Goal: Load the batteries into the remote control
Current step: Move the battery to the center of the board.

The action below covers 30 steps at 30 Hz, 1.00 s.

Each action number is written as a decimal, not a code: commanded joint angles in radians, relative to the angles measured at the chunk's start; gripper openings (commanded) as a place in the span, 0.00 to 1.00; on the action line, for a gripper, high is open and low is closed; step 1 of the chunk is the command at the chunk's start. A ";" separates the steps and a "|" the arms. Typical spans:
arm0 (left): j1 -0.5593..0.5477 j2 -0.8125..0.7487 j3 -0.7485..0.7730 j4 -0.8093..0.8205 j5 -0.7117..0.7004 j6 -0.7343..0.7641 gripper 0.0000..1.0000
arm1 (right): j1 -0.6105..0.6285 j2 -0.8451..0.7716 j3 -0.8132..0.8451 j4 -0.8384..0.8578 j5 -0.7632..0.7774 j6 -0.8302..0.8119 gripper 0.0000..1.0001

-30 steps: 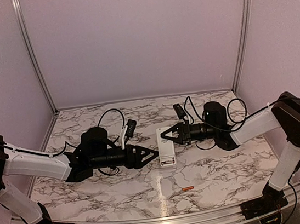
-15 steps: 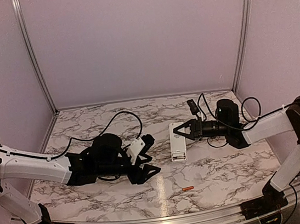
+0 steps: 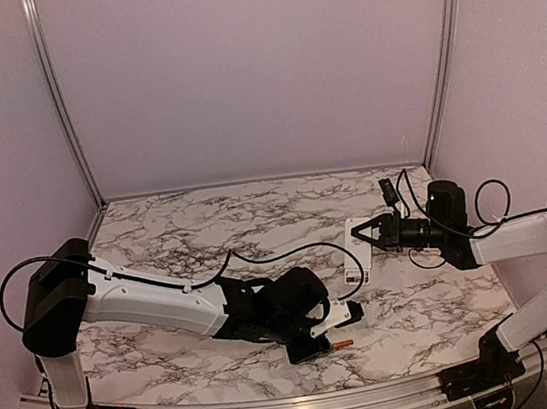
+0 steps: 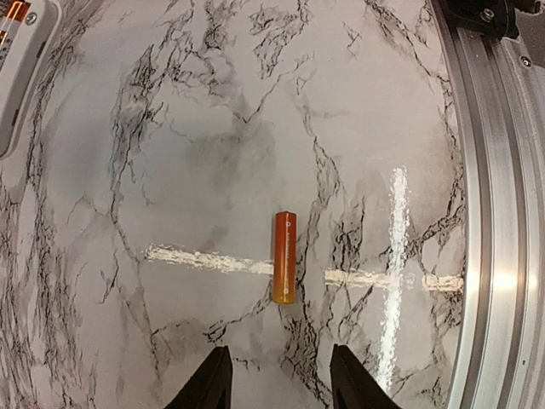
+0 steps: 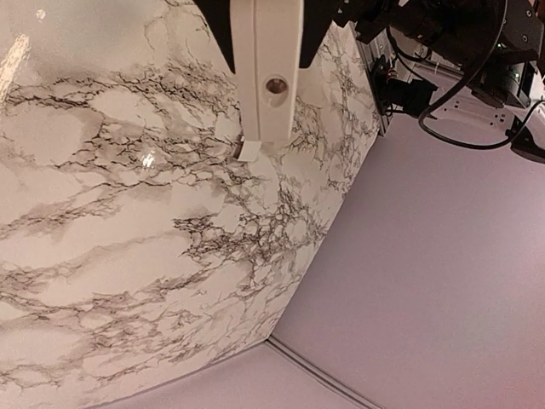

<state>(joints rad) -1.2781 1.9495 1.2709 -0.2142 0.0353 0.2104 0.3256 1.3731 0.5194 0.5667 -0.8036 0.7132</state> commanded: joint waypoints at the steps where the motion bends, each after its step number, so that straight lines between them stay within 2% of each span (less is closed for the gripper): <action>1: -0.022 0.097 0.123 -0.140 -0.018 0.056 0.40 | -0.058 -0.049 -0.021 -0.030 -0.023 -0.023 0.00; 11: -0.027 0.243 0.300 -0.211 -0.019 0.051 0.35 | -0.099 -0.079 -0.051 -0.036 -0.036 -0.024 0.00; 16: -0.029 0.298 0.360 -0.260 -0.028 0.032 0.26 | -0.112 -0.079 -0.059 -0.034 -0.039 -0.024 0.00; 22: -0.030 0.316 0.358 -0.295 -0.070 0.018 0.16 | -0.121 -0.075 -0.057 -0.034 -0.041 -0.023 0.00; 26: -0.027 0.308 0.345 -0.326 -0.085 -0.033 0.00 | -0.121 -0.066 -0.053 -0.033 -0.040 -0.023 0.00; 30: 0.008 0.208 0.236 -0.255 -0.098 -0.168 0.00 | -0.121 -0.060 -0.047 -0.032 -0.037 -0.022 0.00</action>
<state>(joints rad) -1.3025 2.2192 1.6096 -0.4404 -0.0238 0.1696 0.2173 1.3144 0.4591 0.5220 -0.8295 0.7017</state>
